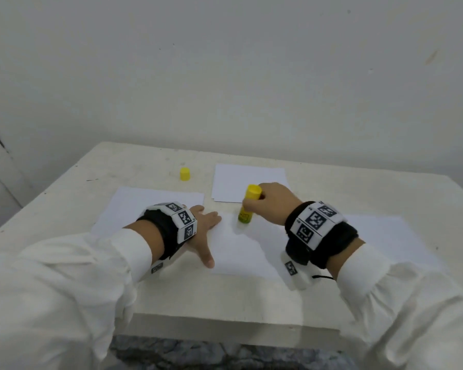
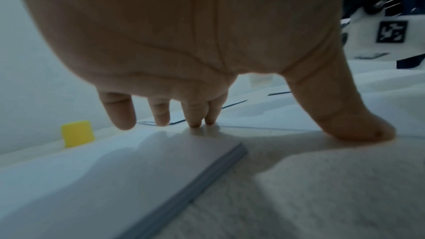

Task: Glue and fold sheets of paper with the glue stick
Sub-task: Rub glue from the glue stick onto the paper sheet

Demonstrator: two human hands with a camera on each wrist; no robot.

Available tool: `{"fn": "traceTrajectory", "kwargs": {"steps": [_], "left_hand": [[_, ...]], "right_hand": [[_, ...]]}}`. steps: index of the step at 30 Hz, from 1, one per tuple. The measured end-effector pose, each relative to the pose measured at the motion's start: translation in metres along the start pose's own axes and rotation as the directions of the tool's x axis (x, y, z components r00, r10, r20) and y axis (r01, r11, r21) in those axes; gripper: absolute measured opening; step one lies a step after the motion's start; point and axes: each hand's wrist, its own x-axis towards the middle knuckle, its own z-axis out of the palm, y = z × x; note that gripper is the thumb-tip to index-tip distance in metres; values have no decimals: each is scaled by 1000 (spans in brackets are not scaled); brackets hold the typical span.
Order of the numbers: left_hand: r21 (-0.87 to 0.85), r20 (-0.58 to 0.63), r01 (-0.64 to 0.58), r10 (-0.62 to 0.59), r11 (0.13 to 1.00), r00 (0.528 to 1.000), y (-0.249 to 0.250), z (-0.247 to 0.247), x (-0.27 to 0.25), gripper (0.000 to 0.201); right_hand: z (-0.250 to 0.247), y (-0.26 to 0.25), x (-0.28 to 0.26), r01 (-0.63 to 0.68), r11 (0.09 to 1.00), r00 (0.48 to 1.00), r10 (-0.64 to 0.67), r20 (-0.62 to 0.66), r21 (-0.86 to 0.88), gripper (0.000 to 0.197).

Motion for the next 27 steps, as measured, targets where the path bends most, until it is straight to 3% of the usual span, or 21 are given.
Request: {"fn": "traceTrajectory", "kwargs": {"steps": [3, 7, 10, 13, 22, 27], "left_hand": [[23, -24, -28, 29, 999, 999, -2, 1, 5, 121], [-2, -30, -45, 45, 999, 999, -1, -1, 1, 111], [1, -23, -18, 18, 1000, 1000, -3, 2, 7, 121], [11, -20, 12, -11, 1000, 1000, -2, 0, 2, 121], [106, -18, -47, 49, 993, 999, 0, 5, 18, 131], [125, -18, -7, 10, 992, 1000, 3, 3, 20, 130]], "right_hand": [[30, -22, 13, 53, 995, 994, -45, 103, -81, 34], [49, -22, 28, 23, 992, 999, -18, 45, -128, 32], [50, -21, 29, 20, 993, 999, -16, 36, -120, 32], [48, -23, 17, 69, 991, 994, -60, 89, -110, 36], [49, -27, -34, 170, 982, 973, -154, 170, -86, 34], [47, -16, -46, 119, 989, 981, -103, 165, -92, 30]]}}
